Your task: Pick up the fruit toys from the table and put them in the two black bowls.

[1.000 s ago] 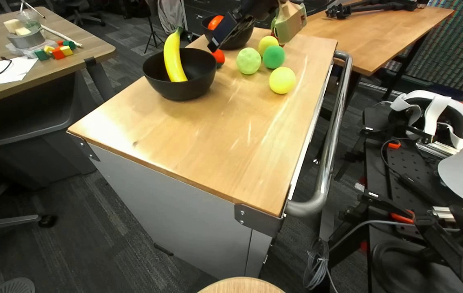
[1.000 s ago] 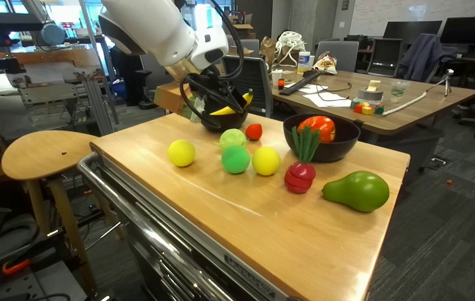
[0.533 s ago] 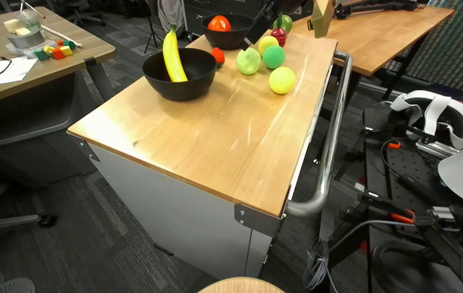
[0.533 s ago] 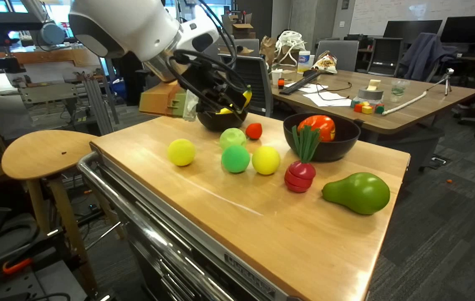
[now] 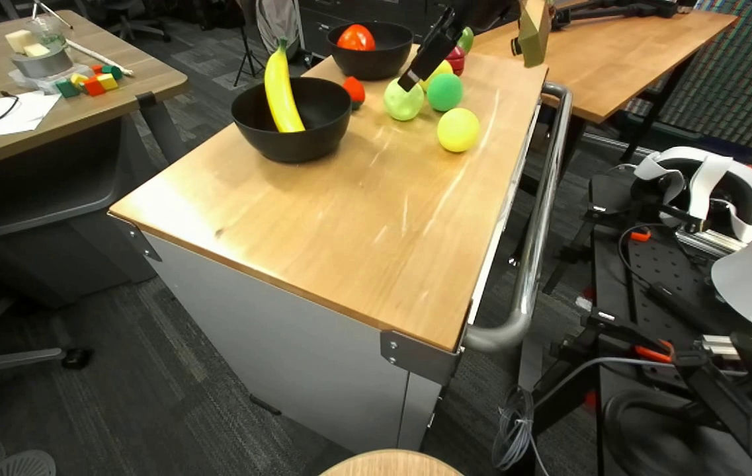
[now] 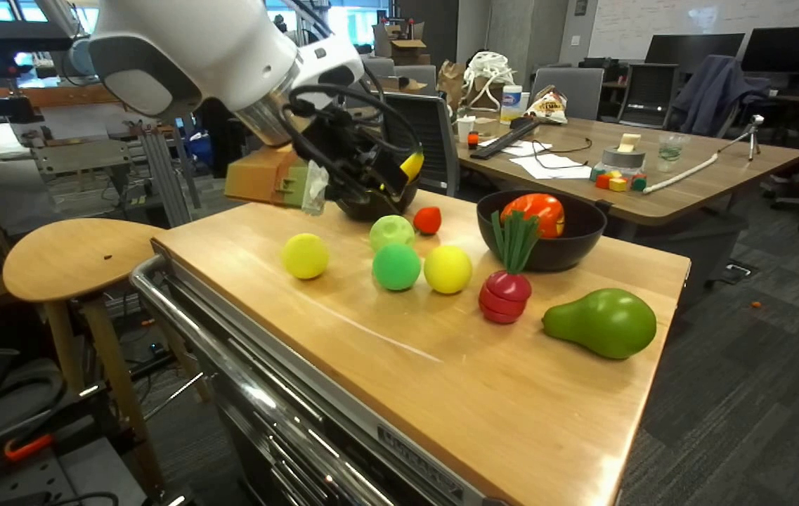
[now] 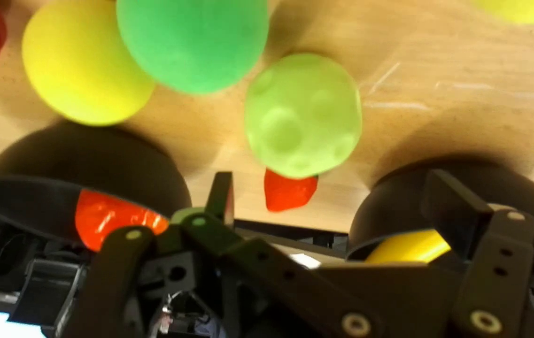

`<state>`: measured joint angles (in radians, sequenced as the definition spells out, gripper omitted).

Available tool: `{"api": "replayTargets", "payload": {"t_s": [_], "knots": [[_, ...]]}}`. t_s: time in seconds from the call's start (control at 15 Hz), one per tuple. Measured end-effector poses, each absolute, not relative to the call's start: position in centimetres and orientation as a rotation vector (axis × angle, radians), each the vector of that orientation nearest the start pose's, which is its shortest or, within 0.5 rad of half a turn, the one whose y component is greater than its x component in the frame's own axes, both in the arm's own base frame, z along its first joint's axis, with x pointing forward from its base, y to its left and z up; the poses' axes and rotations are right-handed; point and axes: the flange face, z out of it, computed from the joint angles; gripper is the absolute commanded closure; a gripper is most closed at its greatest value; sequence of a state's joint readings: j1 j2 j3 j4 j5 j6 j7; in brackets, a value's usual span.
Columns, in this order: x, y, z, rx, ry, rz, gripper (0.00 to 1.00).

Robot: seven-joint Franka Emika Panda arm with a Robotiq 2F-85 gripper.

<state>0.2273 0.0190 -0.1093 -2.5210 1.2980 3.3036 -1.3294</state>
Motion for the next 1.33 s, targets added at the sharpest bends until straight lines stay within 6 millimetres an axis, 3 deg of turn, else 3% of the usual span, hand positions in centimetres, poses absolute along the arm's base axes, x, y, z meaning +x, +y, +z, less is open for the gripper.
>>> {"api": "replayTargets", "payload": {"t_s": [0.13, 0.33, 0.87, 1.13, 1.33], "knots": [[45.0, -5.1, 28.8, -3.096, -0.077, -0.921, 0.0], [45.0, -5.4, 27.2, -3.103, -0.012, -0.865, 0.0], [45.7, -5.5, 27.9, -3.1, 0.042, -0.904, 0.0], [46.4, -4.4, 30.4, -3.127, -0.082, -1.029, 0.0], [46.1, -3.9, 31.1, -3.12, -0.11, -1.056, 0.0]]}}
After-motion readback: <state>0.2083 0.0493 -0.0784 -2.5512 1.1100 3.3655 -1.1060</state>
